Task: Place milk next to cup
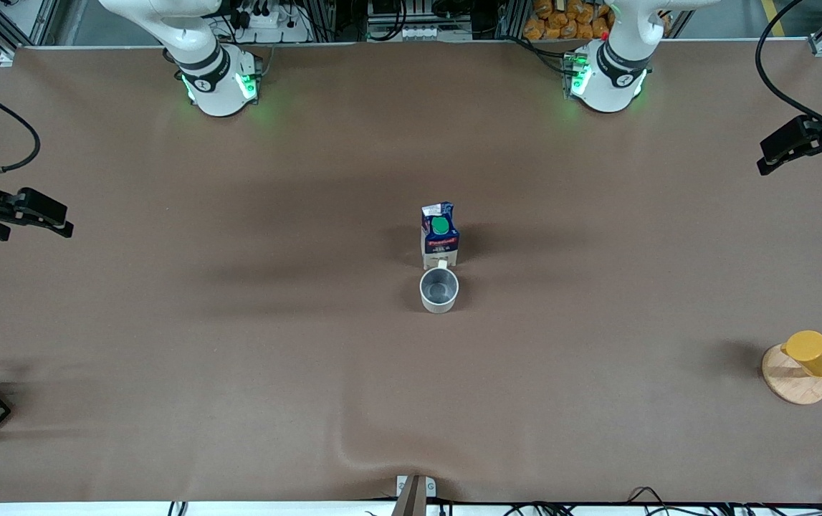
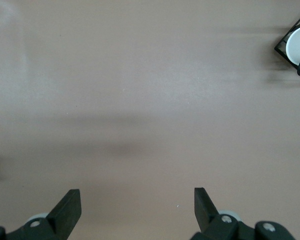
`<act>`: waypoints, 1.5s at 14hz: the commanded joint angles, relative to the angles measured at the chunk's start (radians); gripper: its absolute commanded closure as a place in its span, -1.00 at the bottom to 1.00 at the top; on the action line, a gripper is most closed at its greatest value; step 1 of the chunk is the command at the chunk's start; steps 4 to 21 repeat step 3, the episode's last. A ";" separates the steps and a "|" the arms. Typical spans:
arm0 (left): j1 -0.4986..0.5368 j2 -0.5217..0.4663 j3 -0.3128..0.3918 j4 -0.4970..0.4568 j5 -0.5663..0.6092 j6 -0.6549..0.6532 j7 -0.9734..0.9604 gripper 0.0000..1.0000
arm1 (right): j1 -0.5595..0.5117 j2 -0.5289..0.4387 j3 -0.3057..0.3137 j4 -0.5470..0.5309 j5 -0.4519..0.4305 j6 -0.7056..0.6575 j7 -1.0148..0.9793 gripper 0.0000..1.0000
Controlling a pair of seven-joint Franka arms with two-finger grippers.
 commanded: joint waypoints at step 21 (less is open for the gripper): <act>-0.015 0.008 0.010 -0.007 -0.018 -0.007 0.013 -1.00 | -0.011 -0.009 0.004 0.002 0.017 -0.011 0.003 -1.00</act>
